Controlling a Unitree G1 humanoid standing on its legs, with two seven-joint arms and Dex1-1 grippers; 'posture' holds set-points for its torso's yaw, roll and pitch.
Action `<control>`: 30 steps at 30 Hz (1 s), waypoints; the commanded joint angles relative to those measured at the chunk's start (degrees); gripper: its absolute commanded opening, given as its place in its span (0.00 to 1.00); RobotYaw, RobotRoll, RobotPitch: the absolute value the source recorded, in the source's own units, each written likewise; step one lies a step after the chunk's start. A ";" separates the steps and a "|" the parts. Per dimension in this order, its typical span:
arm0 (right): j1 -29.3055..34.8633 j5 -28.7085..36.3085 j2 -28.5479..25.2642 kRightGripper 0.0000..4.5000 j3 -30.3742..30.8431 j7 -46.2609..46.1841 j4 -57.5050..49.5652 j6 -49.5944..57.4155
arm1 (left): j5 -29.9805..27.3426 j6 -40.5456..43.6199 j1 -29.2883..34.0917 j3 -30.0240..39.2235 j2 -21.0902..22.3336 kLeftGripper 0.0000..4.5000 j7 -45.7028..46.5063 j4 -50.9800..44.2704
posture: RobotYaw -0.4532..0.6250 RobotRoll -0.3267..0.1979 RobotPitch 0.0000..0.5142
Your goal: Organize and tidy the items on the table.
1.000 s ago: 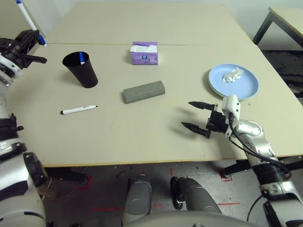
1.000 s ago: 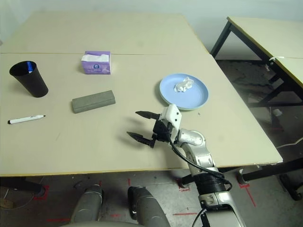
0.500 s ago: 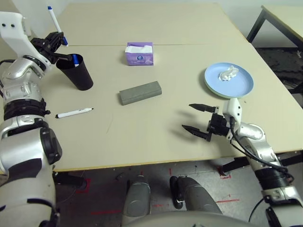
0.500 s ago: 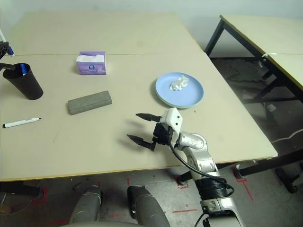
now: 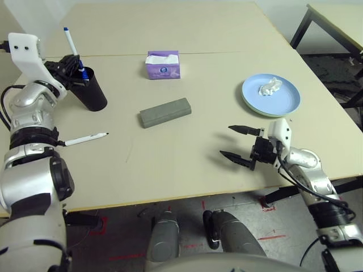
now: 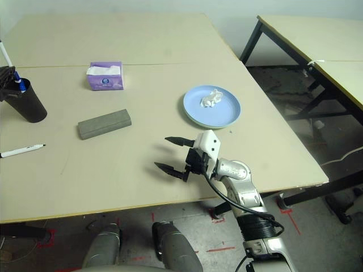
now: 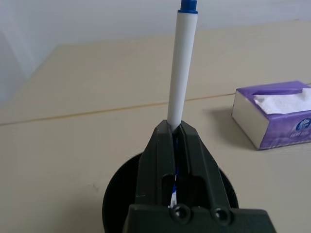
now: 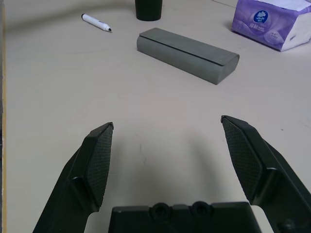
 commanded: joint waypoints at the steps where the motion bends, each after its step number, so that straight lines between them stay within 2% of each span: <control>1: -0.11 -0.11 -0.19 1.00 0.08 0.23 0.17 0.24 | -0.21 -0.35 0.86 0.53 -0.15 0.07 0.53 -0.04 | 0.42 0.62 0.33; 13: -0.56 0.45 -0.13 1.00 -0.11 0.99 0.67 0.20 | -1.25 0.75 0.22 0.74 0.33 0.97 -0.53 -1.42 | 0.43 0.62 0.33; 17: -0.87 1.23 0.40 1.00 0.03 2.28 0.83 -0.60 | -3.68 3.43 -0.30 1.27 1.23 0.99 -6.23 -5.38 | 0.43 0.62 0.33; 21: -1.35 2.88 1.04 1.00 -0.14 4.42 0.47 -1.70 | -5.67 9.62 2.58 -0.25 5.01 0.99 -16.11 -16.03 | 0.44 0.62 0.34; 23: -1.57 3.65 1.25 1.00 -0.16 5.74 0.37 -2.00 | -6.87 13.26 4.85 -0.93 7.89 0.99 -20.75 -23.46 | 0.46 0.62 0.34; 26: -1.73 4.73 1.56 1.00 0.26 7.63 -0.08 -1.91 | -11.64 20.87 9.03 -1.62 11.90 0.99 -29.72 -36.20 | 0.47 0.62 0.35; 30: -2.12 4.63 2.11 1.00 1.50 9.90 0.35 -2.43 | -18.04 32.89 18.55 -4.47 19.40 0.99 -42.05 -54.03 | 0.49 0.62 0.35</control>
